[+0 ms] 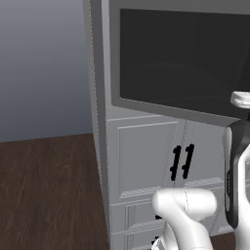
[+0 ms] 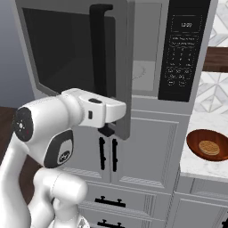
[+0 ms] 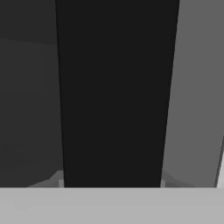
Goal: Open the microwave, place the bowl with waffle inside the microwave, then close the microwave door and turn it on.
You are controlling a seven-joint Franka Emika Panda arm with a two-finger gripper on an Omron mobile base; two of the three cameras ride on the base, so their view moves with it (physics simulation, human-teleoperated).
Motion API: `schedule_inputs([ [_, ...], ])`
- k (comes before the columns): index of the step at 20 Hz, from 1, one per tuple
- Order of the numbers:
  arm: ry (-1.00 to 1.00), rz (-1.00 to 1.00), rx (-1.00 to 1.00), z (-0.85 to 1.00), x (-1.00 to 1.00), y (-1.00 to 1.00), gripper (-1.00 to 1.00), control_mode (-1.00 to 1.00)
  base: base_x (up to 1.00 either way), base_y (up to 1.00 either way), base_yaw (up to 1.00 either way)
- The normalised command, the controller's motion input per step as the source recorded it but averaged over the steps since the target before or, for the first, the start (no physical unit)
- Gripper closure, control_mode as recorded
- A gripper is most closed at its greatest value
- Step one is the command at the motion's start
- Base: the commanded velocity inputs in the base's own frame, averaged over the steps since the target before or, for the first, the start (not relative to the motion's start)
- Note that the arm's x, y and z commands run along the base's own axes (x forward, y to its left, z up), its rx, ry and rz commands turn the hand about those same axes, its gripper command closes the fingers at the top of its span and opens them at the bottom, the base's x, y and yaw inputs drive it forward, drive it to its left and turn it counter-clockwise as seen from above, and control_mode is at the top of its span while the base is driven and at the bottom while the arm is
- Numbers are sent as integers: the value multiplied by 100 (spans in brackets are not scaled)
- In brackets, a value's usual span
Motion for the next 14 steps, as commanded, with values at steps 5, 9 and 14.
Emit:
schedule_inputs([
  [5,-3,25,0,0,-84,-39,-100,-100,0,0,0],
  [9,-2,27,0,0,-89,-32,-100,-100,0,0,0],
  [14,0,15,-1,0,-55,5,-100,-100,0,0,0],
])
